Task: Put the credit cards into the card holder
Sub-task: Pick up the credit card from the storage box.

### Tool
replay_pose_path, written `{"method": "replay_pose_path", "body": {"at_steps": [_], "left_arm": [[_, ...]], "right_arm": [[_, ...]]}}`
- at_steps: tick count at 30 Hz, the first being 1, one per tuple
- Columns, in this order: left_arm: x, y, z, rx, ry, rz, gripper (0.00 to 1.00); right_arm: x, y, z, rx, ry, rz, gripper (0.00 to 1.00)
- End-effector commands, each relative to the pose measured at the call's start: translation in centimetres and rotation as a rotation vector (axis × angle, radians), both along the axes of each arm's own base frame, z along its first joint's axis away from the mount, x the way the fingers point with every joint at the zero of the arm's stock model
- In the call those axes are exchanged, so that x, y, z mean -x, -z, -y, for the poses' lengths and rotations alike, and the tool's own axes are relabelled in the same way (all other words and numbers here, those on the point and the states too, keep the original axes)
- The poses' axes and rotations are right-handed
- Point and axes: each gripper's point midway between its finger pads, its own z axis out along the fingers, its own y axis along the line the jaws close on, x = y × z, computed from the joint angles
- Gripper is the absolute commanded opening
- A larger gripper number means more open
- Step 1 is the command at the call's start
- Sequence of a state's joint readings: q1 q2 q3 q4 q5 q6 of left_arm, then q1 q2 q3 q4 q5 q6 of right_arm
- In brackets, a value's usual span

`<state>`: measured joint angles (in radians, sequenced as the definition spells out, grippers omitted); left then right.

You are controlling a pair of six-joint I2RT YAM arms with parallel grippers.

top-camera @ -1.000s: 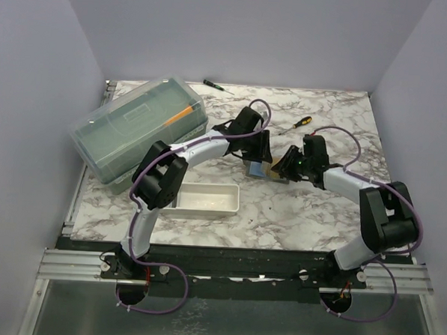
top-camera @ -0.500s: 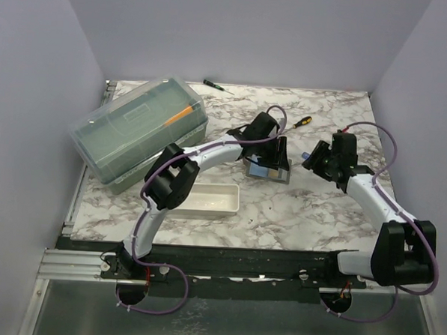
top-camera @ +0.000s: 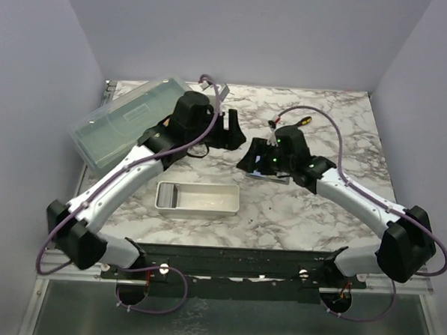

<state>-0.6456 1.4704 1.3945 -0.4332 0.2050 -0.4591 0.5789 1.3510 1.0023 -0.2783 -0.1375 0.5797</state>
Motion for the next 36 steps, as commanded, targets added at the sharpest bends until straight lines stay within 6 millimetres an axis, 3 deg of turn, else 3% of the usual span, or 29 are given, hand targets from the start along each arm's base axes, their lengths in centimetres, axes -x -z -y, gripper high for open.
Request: {"method": "replay_pose_path", "body": {"at_steps": [1,4,7,15,24,36], "left_arm": [[1.9,-2.9,-8.2,-0.195,-0.184,0.177,0.77],[3.6,-5.9,-11.6,-0.201,-0.259,0.264,0.84],[5.0,-7.7,-13.3,-0.180,-0.292,0.305,0.87],[7.8,-9.2,-13.6,-0.079,-0.247,0.316,0.91],[9.4,-9.3,-13.4,-0.040,-0.195,0.320,0.92],[9.4,-8.9,-13.5,-0.050,-0.195,0.318,0.92]], "right_arm": [[3.2,-1.7,-8.6,-0.253,-0.163,-0.085,0.68],[5.8,-2.1,-14.3,-0.394,-0.297,-0.135,0.68],[6.8,-1.4,-18.2,-0.430,-0.304,-0.178,0.69],[7.9,3.0,-25.3,-0.416,-0.232,-0.312,0.67],[8.2,9.3,-27.4,-0.324,-0.188,-0.414,0.67],[8.3,10.0,-28.1,-0.310,-0.208,-0.431,0.66]]}}
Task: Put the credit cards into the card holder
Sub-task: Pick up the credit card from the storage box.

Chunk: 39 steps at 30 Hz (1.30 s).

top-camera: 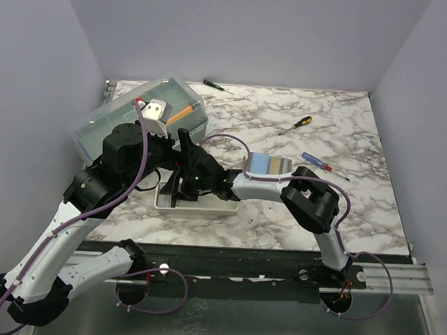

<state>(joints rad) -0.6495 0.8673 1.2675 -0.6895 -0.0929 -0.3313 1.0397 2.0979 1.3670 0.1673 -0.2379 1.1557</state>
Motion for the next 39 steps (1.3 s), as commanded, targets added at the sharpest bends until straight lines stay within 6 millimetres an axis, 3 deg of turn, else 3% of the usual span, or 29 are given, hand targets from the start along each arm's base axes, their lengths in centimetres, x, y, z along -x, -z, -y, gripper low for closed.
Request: {"method": "replay_pose_path", "body": {"at_steps": [1,12,26,33,39], "left_arm": [[0.3,0.1,0.3,-0.002,0.026,-0.003,0.92],[0.4,-0.1,0.6,0.006,0.039,-0.003,0.92],[0.1,0.1,0.8,0.005,0.039,-0.009,0.92],[-0.1,0.3,1.0,0.003,0.041,-0.013,0.92],[-0.5,0.4,0.9,0.009,0.013,-0.023,0.92]], "right_arm": [[0.1,0.9,-0.8,0.016,-0.008,-0.018,0.65],[0.0,0.5,-1.0,0.019,-0.004,0.001,0.32],[0.0,-1.2,-0.3,0.073,0.022,0.038,0.01],[-0.3,-1.7,0.9,0.132,0.055,0.063,0.00],[-0.3,-3.5,0.8,0.119,0.057,0.081,0.00]]}}
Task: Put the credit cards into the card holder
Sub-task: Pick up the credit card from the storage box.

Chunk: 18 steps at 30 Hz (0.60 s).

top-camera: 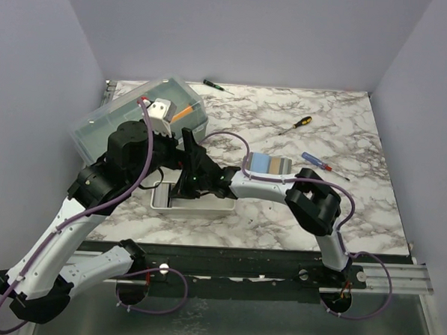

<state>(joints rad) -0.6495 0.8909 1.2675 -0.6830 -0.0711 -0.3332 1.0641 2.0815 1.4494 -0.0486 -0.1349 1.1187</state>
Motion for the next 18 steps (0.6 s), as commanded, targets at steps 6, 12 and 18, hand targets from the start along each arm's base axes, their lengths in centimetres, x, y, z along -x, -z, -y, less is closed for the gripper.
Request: {"method": "replay_pose_path", "body": {"at_steps": [6,12,18], "left_arm": [[-0.6,0.2,-0.1,0.009,-0.036,-0.011,0.93],[-1.0,0.1,-0.5,0.003,-0.070,-0.013,0.93],[-1.8,0.2,-0.9,0.003,-0.126,-0.021,0.93]], "right_arm": [[0.0,-4.9,0.3,-0.008,0.020,0.058,0.00],[0.6,-4.8,1.0,0.016,0.027,0.043,0.00],[0.8,-5.3,2.0,0.015,0.043,0.062,0.00]]}}
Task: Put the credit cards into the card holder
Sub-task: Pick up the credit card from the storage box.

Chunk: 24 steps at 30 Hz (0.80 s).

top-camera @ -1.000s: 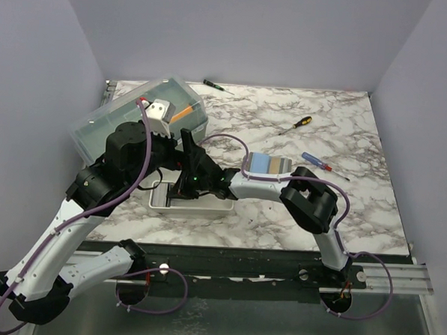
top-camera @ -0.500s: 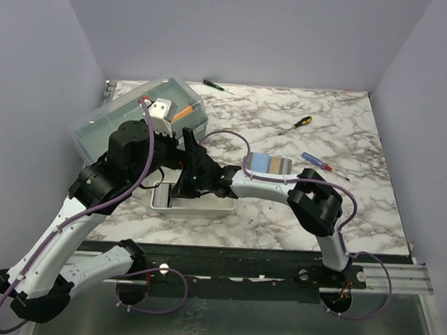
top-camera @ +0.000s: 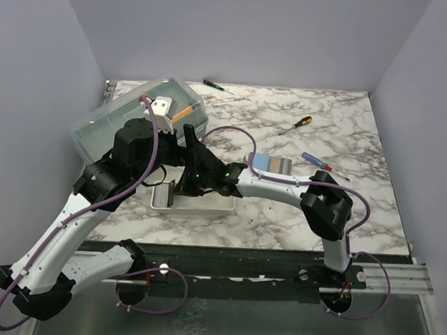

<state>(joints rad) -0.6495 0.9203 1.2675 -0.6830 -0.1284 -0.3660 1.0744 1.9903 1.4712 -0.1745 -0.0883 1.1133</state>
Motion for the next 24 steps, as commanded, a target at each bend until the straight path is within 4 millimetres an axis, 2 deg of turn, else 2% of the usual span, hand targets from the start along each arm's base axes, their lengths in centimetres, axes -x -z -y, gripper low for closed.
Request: {"method": "replay_pose_path", "body": {"at_steps": [1,11,15,18,19,21,24], "left_arm": [[-0.8,-0.5,-0.6,0.007,-0.062,0.006,0.93],[-1.3,0.4,0.3,0.003,-0.049,-0.030,0.93],[-1.5,1.0,0.9,0.003,-0.031,-0.045,0.93],[-1.8,1.9,2.0,-0.005,0.002,-0.076,0.94],[-2.0,2.3,2.4,-0.005,0.014,-0.087,0.94],[-2.6,2.9,3.2,-0.004,0.032,-0.111,0.94],[-3.6,4.0,4.7,0.025,0.084,-0.162,0.94]], "right_arm": [[0.4,-2.0,0.9,-0.013,0.018,0.044,0.00],[1.0,-2.5,2.1,-0.068,-0.021,0.097,0.00],[0.2,-3.5,3.9,-0.134,-0.040,0.149,0.00],[-0.4,-4.1,6.7,-0.192,-0.066,0.207,0.00],[-0.9,-5.1,7.9,-0.211,-0.062,0.244,0.00],[-2.0,-5.3,10.9,-0.207,-0.027,0.258,0.00],[-4.0,-5.3,16.4,-0.218,0.031,0.279,0.00]]}}
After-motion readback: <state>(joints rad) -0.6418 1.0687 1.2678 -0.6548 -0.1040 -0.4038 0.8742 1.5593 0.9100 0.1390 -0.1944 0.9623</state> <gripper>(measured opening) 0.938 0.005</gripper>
